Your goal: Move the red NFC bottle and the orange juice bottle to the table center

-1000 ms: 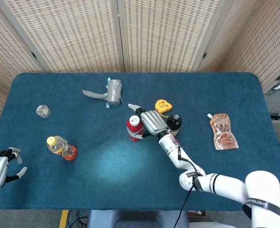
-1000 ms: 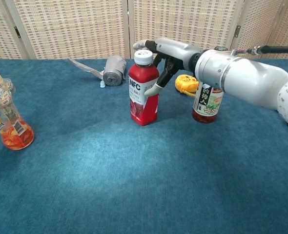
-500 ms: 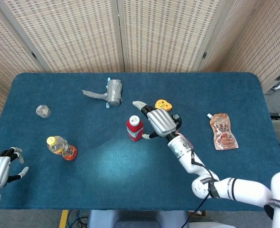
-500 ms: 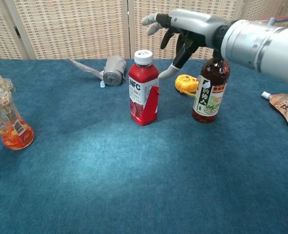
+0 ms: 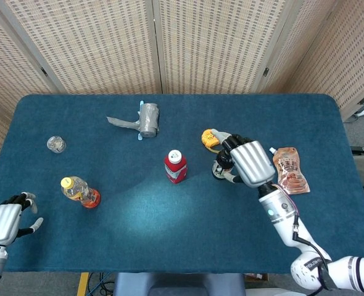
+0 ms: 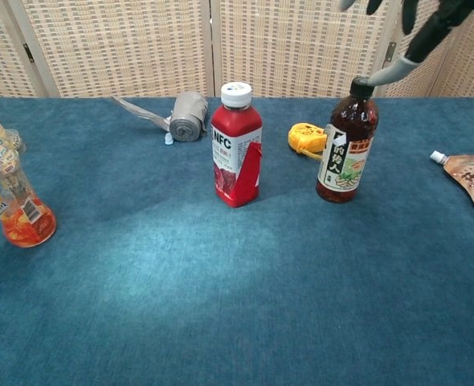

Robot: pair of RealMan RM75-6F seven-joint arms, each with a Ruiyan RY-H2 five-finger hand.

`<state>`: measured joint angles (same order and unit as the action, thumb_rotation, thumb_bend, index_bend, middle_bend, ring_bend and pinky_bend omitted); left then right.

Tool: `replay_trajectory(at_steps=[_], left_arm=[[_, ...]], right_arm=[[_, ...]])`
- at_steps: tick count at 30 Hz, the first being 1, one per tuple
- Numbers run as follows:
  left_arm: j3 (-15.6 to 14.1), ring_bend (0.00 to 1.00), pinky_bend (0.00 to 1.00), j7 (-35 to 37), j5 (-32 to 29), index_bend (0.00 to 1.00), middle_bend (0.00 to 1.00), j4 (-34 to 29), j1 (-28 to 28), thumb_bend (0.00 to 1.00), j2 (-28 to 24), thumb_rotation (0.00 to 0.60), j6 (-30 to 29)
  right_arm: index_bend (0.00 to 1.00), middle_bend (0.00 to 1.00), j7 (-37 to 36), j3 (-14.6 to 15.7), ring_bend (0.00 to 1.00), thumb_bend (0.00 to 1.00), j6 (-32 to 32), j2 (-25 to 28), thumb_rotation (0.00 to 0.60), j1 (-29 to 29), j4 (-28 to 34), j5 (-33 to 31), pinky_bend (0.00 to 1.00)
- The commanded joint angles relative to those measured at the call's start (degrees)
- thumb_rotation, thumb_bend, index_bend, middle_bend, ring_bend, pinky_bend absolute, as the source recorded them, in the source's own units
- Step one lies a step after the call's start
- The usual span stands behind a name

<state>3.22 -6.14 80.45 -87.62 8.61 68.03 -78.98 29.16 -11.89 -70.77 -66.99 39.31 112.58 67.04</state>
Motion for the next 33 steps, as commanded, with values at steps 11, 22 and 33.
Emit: replay_trajectory(at_steps=[11, 22, 33], left_arm=[[0.55, 0.33, 0.45, 0.61, -0.27, 0.56, 0.33, -0.07, 0.52, 0.21, 0.09, 0.6, 0.29], [4.23, 0.33, 0.5, 1.87, -3.2, 0.44, 0.33, 1.24, 2.34, 0.21, 3.24, 0.6, 0.01], [6.4, 0.17, 0.44, 6.93, -9.87, 0.0, 0.09, -3.37, 5.38, 0.09, 1.98, 0.6, 9.25]], right_arm=[[0.17, 0.28, -3.45, 9.45, 0.26, 0.0, -11.83, 9.56, 0.6, -14.44, 4.28, 13.66, 0.48], [0.23, 0.32, -18.11, 15.45, 0.26, 0.0, -22.4, 11.64, 0.6, -26.59, -2.84, 24.19, 0.48], [0.24, 0.32, -24.48, 15.93, 0.26, 0.0, -26.74, 10.65, 0.6, -32.51, -8.87, 27.18, 0.48]])
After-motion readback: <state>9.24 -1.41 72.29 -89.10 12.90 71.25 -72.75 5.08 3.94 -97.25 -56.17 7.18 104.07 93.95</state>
